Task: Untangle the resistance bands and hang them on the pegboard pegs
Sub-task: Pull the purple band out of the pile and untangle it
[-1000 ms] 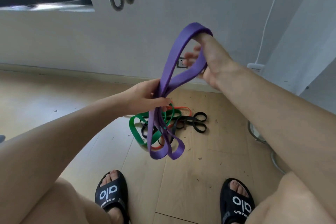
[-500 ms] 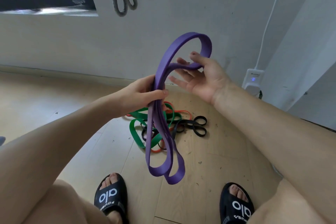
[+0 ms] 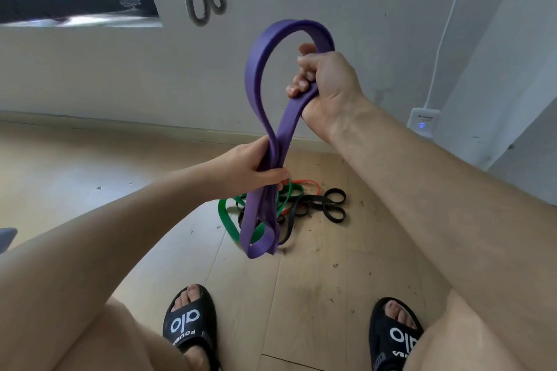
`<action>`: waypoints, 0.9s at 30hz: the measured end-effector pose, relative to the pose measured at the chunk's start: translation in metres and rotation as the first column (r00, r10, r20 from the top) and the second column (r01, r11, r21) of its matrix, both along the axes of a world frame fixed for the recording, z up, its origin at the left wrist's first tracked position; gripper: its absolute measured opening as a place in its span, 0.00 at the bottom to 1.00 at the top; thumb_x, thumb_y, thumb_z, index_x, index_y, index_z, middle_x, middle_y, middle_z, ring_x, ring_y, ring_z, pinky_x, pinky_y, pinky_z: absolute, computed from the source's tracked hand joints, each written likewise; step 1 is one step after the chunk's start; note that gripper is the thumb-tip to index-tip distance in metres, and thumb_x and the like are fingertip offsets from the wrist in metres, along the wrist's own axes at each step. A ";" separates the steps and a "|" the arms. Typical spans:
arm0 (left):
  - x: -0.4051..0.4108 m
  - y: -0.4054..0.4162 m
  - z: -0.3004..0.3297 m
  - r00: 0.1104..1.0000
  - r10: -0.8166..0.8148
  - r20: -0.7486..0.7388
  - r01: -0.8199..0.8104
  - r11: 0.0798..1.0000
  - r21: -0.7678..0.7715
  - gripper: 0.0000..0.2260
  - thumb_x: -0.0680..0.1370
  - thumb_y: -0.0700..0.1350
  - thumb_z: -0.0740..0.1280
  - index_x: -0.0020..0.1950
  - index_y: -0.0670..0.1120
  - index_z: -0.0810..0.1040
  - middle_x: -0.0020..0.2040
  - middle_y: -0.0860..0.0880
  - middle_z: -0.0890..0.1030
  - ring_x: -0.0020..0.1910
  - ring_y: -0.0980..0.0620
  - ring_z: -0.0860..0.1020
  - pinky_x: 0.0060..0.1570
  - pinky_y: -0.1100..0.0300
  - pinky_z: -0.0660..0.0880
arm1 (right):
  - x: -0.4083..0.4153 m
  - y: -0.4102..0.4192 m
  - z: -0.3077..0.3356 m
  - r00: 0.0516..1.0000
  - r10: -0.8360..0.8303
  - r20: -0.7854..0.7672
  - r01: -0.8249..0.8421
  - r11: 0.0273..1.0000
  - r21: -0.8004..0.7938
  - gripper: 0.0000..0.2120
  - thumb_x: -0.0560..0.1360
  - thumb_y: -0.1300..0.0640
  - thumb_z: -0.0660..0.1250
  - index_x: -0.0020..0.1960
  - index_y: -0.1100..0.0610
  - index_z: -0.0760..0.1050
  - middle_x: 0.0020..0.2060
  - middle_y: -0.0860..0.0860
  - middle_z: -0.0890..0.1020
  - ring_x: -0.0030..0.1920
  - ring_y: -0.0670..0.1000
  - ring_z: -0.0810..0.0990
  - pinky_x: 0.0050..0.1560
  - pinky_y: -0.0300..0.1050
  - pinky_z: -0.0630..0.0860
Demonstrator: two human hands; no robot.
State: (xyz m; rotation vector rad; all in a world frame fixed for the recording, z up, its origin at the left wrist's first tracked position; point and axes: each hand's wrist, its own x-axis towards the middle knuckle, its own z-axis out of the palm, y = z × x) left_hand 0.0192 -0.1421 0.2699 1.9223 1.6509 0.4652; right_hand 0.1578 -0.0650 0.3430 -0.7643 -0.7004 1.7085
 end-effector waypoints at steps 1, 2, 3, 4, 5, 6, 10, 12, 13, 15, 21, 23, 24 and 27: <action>0.002 0.000 0.000 1.000 -0.008 0.007 0.008 1.000 0.007 0.11 0.79 0.49 0.71 0.55 0.48 0.71 0.45 0.54 0.82 0.43 0.61 0.82 0.44 0.68 0.78 | 0.000 0.002 0.001 1.000 -0.008 -0.025 0.008 1.000 -0.019 0.12 0.79 0.71 0.54 0.47 0.58 0.71 0.20 0.47 0.65 0.21 0.46 0.62 0.27 0.40 0.62; 0.003 -0.001 -0.002 1.000 -0.017 0.018 0.016 1.000 0.007 0.11 0.80 0.47 0.70 0.56 0.49 0.70 0.44 0.55 0.81 0.40 0.64 0.82 0.41 0.72 0.75 | 0.001 0.003 0.002 0.999 -0.019 -0.048 0.017 0.999 -0.039 0.12 0.79 0.71 0.54 0.45 0.58 0.71 0.20 0.47 0.64 0.21 0.47 0.62 0.27 0.40 0.61; 0.005 0.000 -0.003 0.999 -0.022 0.027 0.022 1.000 0.007 0.12 0.80 0.46 0.70 0.57 0.50 0.68 0.43 0.55 0.81 0.39 0.66 0.81 0.39 0.74 0.74 | 0.001 0.004 0.003 0.998 -0.028 -0.063 0.025 0.998 -0.056 0.12 0.79 0.70 0.53 0.44 0.58 0.70 0.20 0.48 0.63 0.21 0.47 0.61 0.27 0.40 0.61; 0.007 0.000 -0.005 0.999 -0.028 0.028 0.028 1.000 0.008 0.12 0.80 0.45 0.69 0.57 0.51 0.67 0.43 0.54 0.80 0.38 0.66 0.81 0.39 0.74 0.73 | 0.002 0.005 0.004 0.997 -0.038 -0.064 0.034 0.997 -0.068 0.12 0.79 0.70 0.53 0.43 0.58 0.70 0.21 0.48 0.63 0.22 0.47 0.61 0.28 0.40 0.61; 0.008 0.001 -0.006 0.999 -0.037 0.022 0.037 0.999 0.011 0.13 0.80 0.45 0.69 0.58 0.51 0.66 0.42 0.54 0.80 0.37 0.66 0.80 0.39 0.72 0.73 | 0.003 0.005 0.005 0.997 -0.046 -0.057 0.042 0.996 -0.074 0.12 0.79 0.70 0.54 0.42 0.58 0.70 0.21 0.48 0.63 0.22 0.47 0.61 0.28 0.40 0.61; 0.009 0.002 -0.007 0.999 -0.045 0.016 0.045 0.999 0.016 0.14 0.80 0.45 0.69 0.59 0.51 0.66 0.42 0.54 0.79 0.37 0.65 0.80 0.41 0.69 0.74 | 0.004 0.006 0.006 0.997 -0.053 -0.047 0.049 0.996 -0.075 0.12 0.79 0.70 0.54 0.42 0.58 0.70 0.22 0.48 0.63 0.22 0.48 0.61 0.29 0.41 0.61; 0.009 0.003 -0.008 0.998 -0.063 -0.001 0.063 0.998 0.017 0.18 0.80 0.49 0.69 0.65 0.48 0.65 0.46 0.49 0.80 0.45 0.52 0.82 0.49 0.58 0.79 | 0.010 0.013 0.017 0.998 -0.060 -0.015 0.060 0.998 -0.023 0.12 0.79 0.69 0.55 0.43 0.58 0.71 0.21 0.48 0.64 0.22 0.47 0.62 0.29 0.39 0.62; 0.009 0.003 -0.010 0.996 -0.084 -0.038 0.084 0.996 -0.003 0.18 0.80 0.51 0.69 0.65 0.49 0.65 0.48 0.47 0.81 0.47 0.47 0.82 0.52 0.53 0.80 | 0.013 0.017 0.022 0.998 -0.068 -0.011 0.068 0.998 0.013 0.11 0.79 0.69 0.56 0.42 0.58 0.71 0.21 0.48 0.65 0.22 0.47 0.62 0.28 0.40 0.63; 0.009 0.004 -0.011 0.995 -0.094 -0.045 0.094 0.996 -0.006 0.18 0.80 0.51 0.69 0.65 0.49 0.65 0.48 0.47 0.81 0.47 0.46 0.82 0.52 0.51 0.80 | 0.013 0.018 0.023 0.997 -0.072 -0.003 0.072 0.997 0.027 0.11 0.79 0.70 0.56 0.42 0.58 0.71 0.21 0.48 0.65 0.22 0.47 0.62 0.27 0.40 0.63; 0.009 0.005 -0.015 0.993 -0.109 -0.051 0.109 0.994 0.001 0.19 0.80 0.51 0.69 0.64 0.48 0.65 0.47 0.46 0.81 0.46 0.44 0.82 0.51 0.47 0.80 | 0.012 0.018 0.023 0.997 -0.077 0.019 0.076 0.996 0.050 0.11 0.78 0.70 0.57 0.43 0.58 0.72 0.20 0.47 0.66 0.22 0.47 0.63 0.27 0.40 0.64; 0.007 0.006 -0.023 0.994 -0.102 -0.041 0.103 0.995 0.016 0.20 0.79 0.49 0.70 0.63 0.46 0.64 0.42 0.44 0.81 0.42 0.42 0.82 0.45 0.45 0.80 | 0.016 0.020 0.026 0.994 -0.108 0.025 0.107 0.993 0.040 0.11 0.79 0.69 0.58 0.41 0.58 0.71 0.21 0.48 0.66 0.23 0.47 0.64 0.28 0.41 0.65; 0.006 0.005 -0.025 0.995 -0.096 -0.040 0.097 0.995 0.015 0.18 0.78 0.47 0.70 0.61 0.45 0.64 0.40 0.46 0.79 0.40 0.42 0.80 0.43 0.47 0.79 | 0.020 0.024 0.027 0.992 -0.124 0.030 0.123 0.992 0.016 0.12 0.78 0.69 0.58 0.39 0.58 0.71 0.23 0.48 0.65 0.23 0.47 0.63 0.30 0.41 0.65; 0.004 0.004 -0.025 0.995 -0.086 -0.046 0.087 0.996 0.009 0.18 0.78 0.45 0.70 0.61 0.45 0.65 0.40 0.47 0.78 0.40 0.43 0.79 0.43 0.49 0.78 | 0.023 0.027 0.025 0.990 -0.131 0.049 0.131 0.991 0.010 0.12 0.78 0.68 0.58 0.39 0.57 0.70 0.24 0.48 0.65 0.23 0.47 0.63 0.30 0.40 0.65; -0.008 0.001 -0.024 0.987 -0.086 -0.136 0.080 0.996 -0.046 0.16 0.78 0.44 0.68 0.64 0.48 0.69 0.46 0.47 0.79 0.44 0.45 0.80 0.46 0.51 0.79 | 0.037 0.037 0.008 0.946 -0.211 0.248 0.204 0.978 0.052 0.10 0.77 0.67 0.56 0.43 0.57 0.72 0.26 0.48 0.68 0.24 0.47 0.64 0.29 0.39 0.68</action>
